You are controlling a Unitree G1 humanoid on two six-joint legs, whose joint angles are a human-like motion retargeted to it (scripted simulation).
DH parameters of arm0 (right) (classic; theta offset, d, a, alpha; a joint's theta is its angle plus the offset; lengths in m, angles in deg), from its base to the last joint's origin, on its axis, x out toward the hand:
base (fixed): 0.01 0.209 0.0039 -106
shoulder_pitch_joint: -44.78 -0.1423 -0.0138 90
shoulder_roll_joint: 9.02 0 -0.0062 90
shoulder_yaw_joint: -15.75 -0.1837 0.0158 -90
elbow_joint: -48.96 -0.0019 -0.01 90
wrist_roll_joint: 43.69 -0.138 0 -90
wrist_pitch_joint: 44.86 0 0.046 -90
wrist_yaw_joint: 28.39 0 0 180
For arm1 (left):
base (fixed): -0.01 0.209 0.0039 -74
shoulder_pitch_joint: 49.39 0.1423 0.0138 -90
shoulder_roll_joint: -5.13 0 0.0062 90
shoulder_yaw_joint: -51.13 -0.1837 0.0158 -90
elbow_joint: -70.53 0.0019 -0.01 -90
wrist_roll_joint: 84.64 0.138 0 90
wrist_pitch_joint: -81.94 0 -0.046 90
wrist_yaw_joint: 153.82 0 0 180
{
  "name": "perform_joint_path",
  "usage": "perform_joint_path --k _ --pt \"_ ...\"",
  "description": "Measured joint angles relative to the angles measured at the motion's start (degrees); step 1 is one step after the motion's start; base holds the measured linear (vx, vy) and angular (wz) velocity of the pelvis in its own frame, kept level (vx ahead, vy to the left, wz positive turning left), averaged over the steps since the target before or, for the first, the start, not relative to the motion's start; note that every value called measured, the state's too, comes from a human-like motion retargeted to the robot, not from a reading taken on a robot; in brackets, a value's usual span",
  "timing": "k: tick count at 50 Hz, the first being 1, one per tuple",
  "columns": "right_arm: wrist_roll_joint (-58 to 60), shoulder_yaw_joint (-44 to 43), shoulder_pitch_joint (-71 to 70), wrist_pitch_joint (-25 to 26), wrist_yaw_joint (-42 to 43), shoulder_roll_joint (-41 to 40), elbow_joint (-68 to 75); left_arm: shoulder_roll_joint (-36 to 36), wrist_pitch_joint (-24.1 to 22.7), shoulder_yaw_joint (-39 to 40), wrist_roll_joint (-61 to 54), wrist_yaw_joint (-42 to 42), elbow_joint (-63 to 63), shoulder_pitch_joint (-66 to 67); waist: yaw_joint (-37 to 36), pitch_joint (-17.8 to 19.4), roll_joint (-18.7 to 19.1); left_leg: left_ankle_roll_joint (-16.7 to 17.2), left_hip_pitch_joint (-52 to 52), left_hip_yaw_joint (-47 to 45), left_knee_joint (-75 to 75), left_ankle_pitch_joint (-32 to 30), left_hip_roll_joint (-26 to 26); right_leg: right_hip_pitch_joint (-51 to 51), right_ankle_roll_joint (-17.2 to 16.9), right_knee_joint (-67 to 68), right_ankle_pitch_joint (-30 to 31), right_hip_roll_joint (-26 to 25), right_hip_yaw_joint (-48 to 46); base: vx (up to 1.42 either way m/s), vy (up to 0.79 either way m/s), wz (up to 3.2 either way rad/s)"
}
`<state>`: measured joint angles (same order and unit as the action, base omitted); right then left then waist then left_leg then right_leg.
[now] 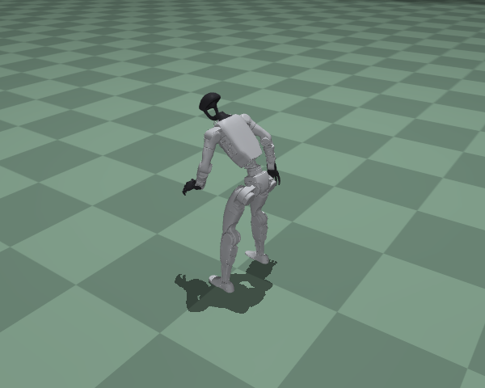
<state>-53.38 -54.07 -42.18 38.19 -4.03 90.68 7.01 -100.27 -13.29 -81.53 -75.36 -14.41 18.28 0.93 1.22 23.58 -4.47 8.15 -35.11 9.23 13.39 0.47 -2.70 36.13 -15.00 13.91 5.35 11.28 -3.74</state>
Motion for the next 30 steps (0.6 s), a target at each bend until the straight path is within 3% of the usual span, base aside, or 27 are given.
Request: perform_joint_path --k 9,17,23,30 --pt "5.44 -2.56 0.64 3.50 -2.78 -3.44 3.83 -1.99 -3.71 11.03 -10.12 9.43 -24.59 15.74 -6.14 -7.38 1.63 -1.05 23.81 -2.25 -7.65 3.27 0.15 -20.64 0.32 -2.40 -5.79 0.94 0.61 0.28 0.04 -0.21" --pt "6.32 -1.89 0.08 5.30 -7.48 -4.15 6.81 -3.97 -4.52 22.71 -26.62 20.10 -50.57 29.87 -8.11 -15.26 3.40 -0.83 33.28 -3.05 -11.11 5.20 -0.87 -30.61 2.37 -7.04 -7.49 0.09 -0.10 0.20 0.02 -0.08" --pt "7.75 -2.46 0.18 6.80 -11.67 -3.75 7.56 -3.22 -5.72 28.44 -37.62 27.59 -65.48 34.88 -9.21 -17.43 4.50 -1.39 37.20 -3.73 -10.97 6.96 -0.98 -34.97 2.53 -7.51 -8.59 0.28 -1.45 0.13 0.02 0.02" --pt "12.54 -1.56 0.40 9.76 -18.76 -3.29 8.77 -1.67 -4.00 30.32 -53.25 38.30 -76.09 36.10 -10.68 -18.92 5.37 -0.92 40.59 -2.27 -12.49 6.80 -0.97 -40.14 1.86 -11.47 -7.64 0.08 -2.11 0.10 0.01 0.07"
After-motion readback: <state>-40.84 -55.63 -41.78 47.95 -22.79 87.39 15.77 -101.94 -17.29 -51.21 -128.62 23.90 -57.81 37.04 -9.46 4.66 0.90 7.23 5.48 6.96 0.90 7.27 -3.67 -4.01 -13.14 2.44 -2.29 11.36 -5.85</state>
